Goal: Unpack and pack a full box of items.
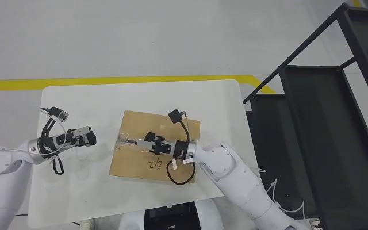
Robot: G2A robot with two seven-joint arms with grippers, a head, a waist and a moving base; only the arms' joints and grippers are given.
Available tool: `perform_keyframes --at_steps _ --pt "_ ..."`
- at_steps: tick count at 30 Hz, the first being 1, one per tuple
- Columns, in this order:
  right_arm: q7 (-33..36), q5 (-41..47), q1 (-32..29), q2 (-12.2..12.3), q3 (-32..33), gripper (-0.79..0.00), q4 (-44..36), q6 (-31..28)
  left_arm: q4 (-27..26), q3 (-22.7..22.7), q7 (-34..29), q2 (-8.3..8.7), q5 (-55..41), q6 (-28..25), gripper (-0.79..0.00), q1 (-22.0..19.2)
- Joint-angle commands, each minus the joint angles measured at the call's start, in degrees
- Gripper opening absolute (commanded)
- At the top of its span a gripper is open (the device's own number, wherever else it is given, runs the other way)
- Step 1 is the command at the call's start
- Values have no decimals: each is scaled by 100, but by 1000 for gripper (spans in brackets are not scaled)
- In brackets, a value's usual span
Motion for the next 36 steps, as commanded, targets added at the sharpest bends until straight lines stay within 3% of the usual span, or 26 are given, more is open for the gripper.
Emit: perform_keyframes --at_steps 1,8,18,23,29,36 --pt "150 7 -196 64 220 0 -233 38 -16 3 10 -3 5 9 0 2" --pt "249 11 -789 239 892 0 -261 149 -52 45 17 -16 53 42 0 -25" --pt "13 -212 -489 241 704 0 417 208 -67 7 -6 -14 99 77 0 -36" --pt "11 76 -628 269 753 0 -35 -93 -99 -5 6 -15 104 107 0 -6" --pt "410 364 -1250 402 1148 0 -866 -222 -187 13 28 -21 141 134 0 -8" --pt "377 230 -1566 486 1354 0 -591 -284 -217 36 41 -30 166 144 0 3"
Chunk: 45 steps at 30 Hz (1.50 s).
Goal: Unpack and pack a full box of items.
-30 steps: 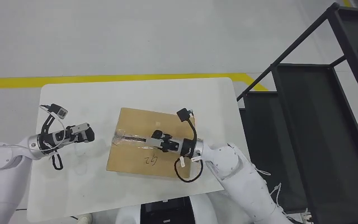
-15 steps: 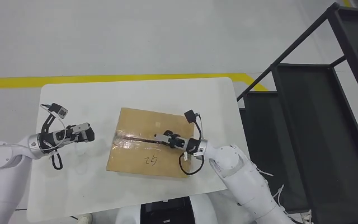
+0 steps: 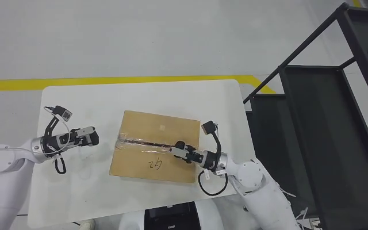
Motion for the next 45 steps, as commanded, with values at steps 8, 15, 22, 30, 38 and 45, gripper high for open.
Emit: perform_keyframes --at_steps 8,15,22,30,38,45 --pt "-450 -656 338 1 -213 0 619 62 -59 -22 12 1 52 34 0 2" --pt "-589 -648 182 45 -154 0 174 -206 -113 -50 24 5 73 58 0 36" --pt "-290 -190 -507 184 424 0 -617 -419 -193 -24 42 -1 119 117 0 21" --pt "-317 -329 -738 258 635 0 -410 -354 -211 21 50 -10 170 154 0 -16" --pt "-538 -397 -157 231 307 0 409 -180 -180 11 61 -12 169 169 0 -25" --pt "-310 -231 -435 307 491 0 -330 -635 -146 -17 69 -8 188 178 0 -21"
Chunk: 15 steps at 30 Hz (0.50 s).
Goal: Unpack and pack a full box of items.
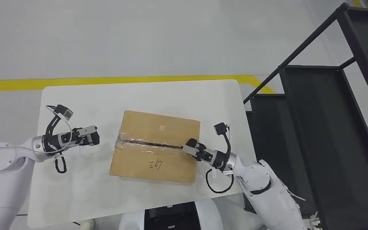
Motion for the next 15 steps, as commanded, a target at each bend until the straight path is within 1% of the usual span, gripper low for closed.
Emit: perform_keyframes --at_steps 1,4,7,9,12,15 --pt "105 184 -194 35 152 0 -390 -211 -2 21 17 -5 10 18 0 -16" --pt "224 709 -538 97 548 0 -872 -616 -48 55 48 -13 26 43 0 -42" --pt "-13 852 -873 143 1147 0 -1131 -1215 -101 85 83 -20 41 60 0 -48" --pt "-377 859 -1071 148 1503 0 -1098 -1682 -125 97 113 -24 53 62 0 -49" --pt "-1146 209 -1224 119 2025 0 -859 -2291 -176 114 185 -35 22 36 0 -45" --pt "-1941 -323 -1232 55 2145 0 -451 -2682 -240 143 148 -54 -157 -36 0 -44"
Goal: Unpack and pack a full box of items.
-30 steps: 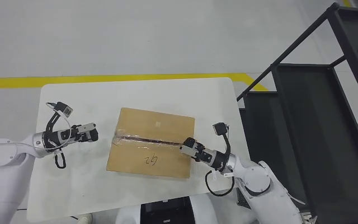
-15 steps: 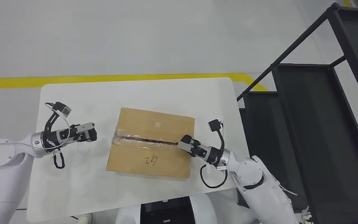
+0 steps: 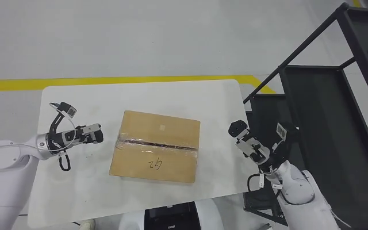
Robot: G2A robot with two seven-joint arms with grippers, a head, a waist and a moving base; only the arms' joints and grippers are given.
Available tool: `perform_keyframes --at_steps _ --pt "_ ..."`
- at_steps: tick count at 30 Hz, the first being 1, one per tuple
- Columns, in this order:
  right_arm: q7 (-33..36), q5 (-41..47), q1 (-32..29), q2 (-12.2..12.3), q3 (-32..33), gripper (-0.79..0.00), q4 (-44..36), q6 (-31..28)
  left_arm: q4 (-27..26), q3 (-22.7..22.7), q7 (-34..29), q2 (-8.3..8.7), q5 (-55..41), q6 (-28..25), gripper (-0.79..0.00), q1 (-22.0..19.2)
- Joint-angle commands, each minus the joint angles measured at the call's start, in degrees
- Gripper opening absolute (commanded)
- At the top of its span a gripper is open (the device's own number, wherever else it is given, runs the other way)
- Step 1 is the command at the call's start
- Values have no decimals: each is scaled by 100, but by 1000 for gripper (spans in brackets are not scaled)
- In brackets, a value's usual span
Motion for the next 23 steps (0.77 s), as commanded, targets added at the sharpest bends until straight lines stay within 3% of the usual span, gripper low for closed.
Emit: perform_keyframes --at_steps 1,6,23 --pt "-486 -389 52 -39 -5 0 295 -186 -12 8 -35 -11 -136 -54 0 -3" --pt "-1141 -586 281 -117 -330 0 860 -602 -46 -100 156 -25 -337 -258 0 43" --pt "-1032 -626 412 -108 -452 -1 936 -795 -108 -195 284 -26 -429 -336 -1 122"
